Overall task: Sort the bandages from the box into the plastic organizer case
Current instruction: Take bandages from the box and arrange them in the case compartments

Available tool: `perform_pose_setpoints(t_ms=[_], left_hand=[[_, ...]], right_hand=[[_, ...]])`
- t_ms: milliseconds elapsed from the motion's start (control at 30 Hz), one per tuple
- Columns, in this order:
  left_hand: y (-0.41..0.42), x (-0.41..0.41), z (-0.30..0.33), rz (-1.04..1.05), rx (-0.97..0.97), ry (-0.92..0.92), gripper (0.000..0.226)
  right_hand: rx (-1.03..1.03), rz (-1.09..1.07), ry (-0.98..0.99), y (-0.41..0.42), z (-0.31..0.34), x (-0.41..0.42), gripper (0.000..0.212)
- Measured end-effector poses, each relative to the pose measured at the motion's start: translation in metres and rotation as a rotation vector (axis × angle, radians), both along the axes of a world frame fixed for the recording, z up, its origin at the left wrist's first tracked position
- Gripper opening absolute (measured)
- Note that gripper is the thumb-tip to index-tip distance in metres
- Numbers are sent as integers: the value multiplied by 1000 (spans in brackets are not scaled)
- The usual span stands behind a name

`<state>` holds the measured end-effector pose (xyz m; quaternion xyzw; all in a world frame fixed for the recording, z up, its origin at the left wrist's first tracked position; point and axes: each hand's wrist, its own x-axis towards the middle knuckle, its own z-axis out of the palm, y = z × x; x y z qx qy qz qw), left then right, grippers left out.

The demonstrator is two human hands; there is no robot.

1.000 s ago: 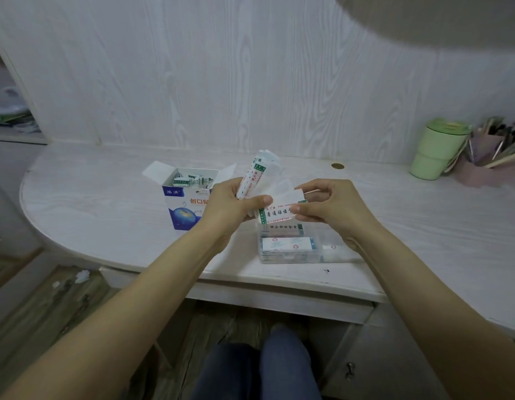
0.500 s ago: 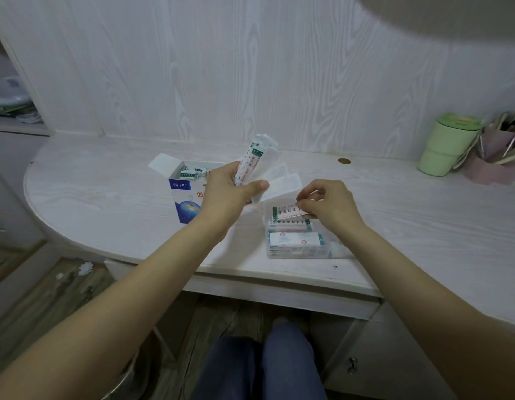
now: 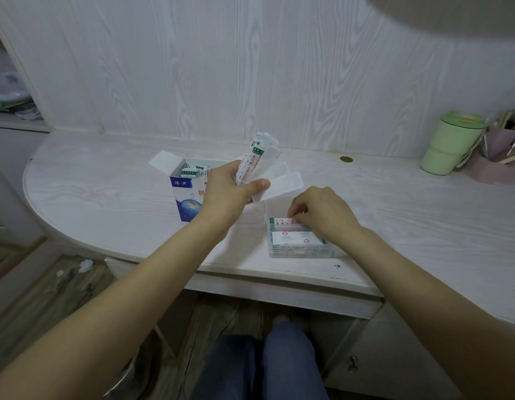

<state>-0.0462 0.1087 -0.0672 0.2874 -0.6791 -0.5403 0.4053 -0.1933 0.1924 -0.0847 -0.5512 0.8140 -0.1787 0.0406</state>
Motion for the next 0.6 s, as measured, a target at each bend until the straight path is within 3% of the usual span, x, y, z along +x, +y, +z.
perform_pose_setpoints(t_ms=[233,300,433,533,600], left_hand=[[-1,0,1,-22,34,15,19],[-3,0,1,-16,78,28,18],[-4,-1,-3,-10,141,29,18],[-2,-3,-4,-71,164,27,18],[0,-4,-2,-149,176,23,20]], right_hand=[[-33,7,-76,1,5,-6,11],[-163,-24,-257,6,12,-8,12],[-382,-58,-867,17,30,-7,20],[-434,31,-870,18,31,-3,5],[-481,52,-862,17,30,-2,9]])
